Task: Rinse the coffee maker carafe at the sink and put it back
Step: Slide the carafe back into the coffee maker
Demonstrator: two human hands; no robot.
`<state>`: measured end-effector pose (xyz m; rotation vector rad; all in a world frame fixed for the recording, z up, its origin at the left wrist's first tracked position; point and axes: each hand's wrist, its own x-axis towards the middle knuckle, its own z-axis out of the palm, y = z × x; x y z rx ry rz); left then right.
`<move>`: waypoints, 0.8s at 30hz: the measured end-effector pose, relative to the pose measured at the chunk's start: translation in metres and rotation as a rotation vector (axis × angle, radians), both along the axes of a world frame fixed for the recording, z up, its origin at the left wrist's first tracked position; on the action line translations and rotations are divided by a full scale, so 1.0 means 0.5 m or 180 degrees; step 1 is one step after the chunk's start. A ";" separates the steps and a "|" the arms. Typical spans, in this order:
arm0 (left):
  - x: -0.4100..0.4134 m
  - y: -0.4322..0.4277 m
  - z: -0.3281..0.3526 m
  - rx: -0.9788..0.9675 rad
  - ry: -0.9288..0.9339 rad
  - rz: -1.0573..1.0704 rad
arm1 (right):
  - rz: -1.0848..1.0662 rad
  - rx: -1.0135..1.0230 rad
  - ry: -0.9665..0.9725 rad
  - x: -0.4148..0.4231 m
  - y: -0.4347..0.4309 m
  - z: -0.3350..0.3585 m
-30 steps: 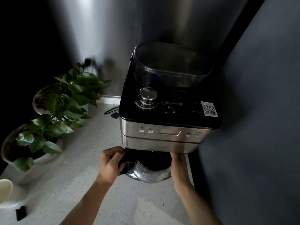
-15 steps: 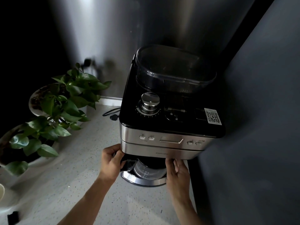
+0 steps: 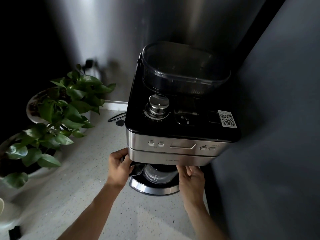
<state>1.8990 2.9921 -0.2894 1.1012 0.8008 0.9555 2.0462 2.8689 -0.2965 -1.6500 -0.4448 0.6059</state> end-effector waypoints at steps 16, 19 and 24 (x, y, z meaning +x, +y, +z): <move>-0.007 0.013 -0.046 0.0226 0.0394 0.0384 | -0.0336 -0.0373 -0.0227 0.007 0.018 -0.009; -0.008 0.010 -0.038 0.0234 0.0391 0.0331 | -0.0357 -0.0384 -0.0090 0.007 0.023 0.006; -0.010 0.009 -0.043 0.0173 0.0514 0.0236 | -0.0739 -0.0114 0.0477 0.018 0.003 0.036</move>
